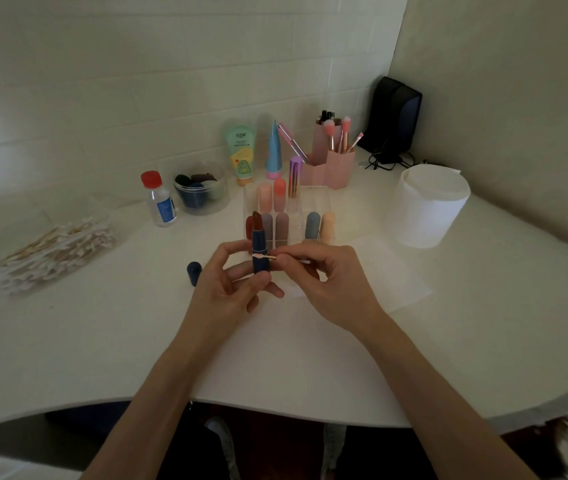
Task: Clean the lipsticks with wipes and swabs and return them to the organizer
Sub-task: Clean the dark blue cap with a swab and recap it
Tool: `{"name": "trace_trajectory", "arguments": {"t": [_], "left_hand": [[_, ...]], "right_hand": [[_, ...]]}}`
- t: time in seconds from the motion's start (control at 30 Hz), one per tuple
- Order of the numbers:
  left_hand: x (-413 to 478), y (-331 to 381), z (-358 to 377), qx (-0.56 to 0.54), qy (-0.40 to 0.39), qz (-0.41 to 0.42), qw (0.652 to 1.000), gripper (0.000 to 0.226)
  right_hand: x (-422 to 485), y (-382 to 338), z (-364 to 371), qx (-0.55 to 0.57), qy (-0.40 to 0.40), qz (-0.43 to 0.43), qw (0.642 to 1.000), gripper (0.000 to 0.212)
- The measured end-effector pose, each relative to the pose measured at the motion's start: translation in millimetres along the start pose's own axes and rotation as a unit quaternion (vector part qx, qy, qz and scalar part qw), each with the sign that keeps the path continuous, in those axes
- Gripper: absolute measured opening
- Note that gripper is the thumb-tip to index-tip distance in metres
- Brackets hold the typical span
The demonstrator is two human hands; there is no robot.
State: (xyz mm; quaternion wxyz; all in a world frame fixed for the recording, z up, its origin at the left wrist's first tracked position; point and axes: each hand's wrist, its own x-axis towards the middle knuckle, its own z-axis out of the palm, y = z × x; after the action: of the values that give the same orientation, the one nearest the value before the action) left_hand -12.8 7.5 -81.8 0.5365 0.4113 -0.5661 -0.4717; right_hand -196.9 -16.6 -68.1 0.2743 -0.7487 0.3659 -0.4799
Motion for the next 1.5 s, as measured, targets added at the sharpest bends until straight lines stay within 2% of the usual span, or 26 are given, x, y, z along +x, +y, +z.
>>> {"name": "trace_trajectory", "arguments": {"t": [0.17, 0.27, 0.4, 0.5, 0.67, 0.83, 1.17, 1.4, 1.5], "left_hand": [[0.5, -1.0, -3.0, -0.020, -0.020, 0.019, 0.999, 0.031], [-0.1, -1.6, -3.3, 0.012, -0.028, 0.021, 0.999, 0.026], [-1.8, 0.7, -1.3, 0.045, -0.009, -0.002, 0.999, 0.033], [-0.8, 0.5, -1.7, 0.061, 0.012, -0.002, 0.998, 0.025], [-0.8, -1.9, -5.4, 0.059, -0.015, 0.019, 0.998, 0.028], [0.1, -2.9, -7.7, 0.074, -0.030, 0.020, 0.997, 0.020], [-3.5, 3.5, -6.9, 0.026, -0.017, 0.006, 0.999, 0.025], [0.3, 1.5, -5.2, 0.024, 0.072, 0.026, 0.997, 0.030], [3.1, -3.7, -3.9, 0.068, 0.118, 0.019, 0.991, 0.027]], "right_hand": [[0.3, -0.1, -0.4, 0.002, 0.003, -0.003, 1.000, 0.018], [0.2, -0.3, -0.4, 0.001, 0.009, 0.002, 1.000, 0.019], [0.2, -0.8, 0.9, -0.004, 0.005, 0.007, 1.000, 0.018], [0.0, -1.9, 1.6, -0.009, -0.006, 0.010, 1.000, 0.018], [0.7, -1.9, -0.4, -0.007, -0.011, -0.005, 1.000, 0.018], [1.7, 0.4, -1.0, -0.010, -0.007, -0.008, 1.000, 0.018], [3.6, 7.2, -7.7, -0.049, 0.021, -0.016, 0.998, 0.014], [6.4, 5.5, -12.7, -0.039, 0.075, -0.021, 0.996, 0.012], [7.2, 6.8, -14.4, -0.024, 0.107, -0.015, 0.994, 0.013]]}}
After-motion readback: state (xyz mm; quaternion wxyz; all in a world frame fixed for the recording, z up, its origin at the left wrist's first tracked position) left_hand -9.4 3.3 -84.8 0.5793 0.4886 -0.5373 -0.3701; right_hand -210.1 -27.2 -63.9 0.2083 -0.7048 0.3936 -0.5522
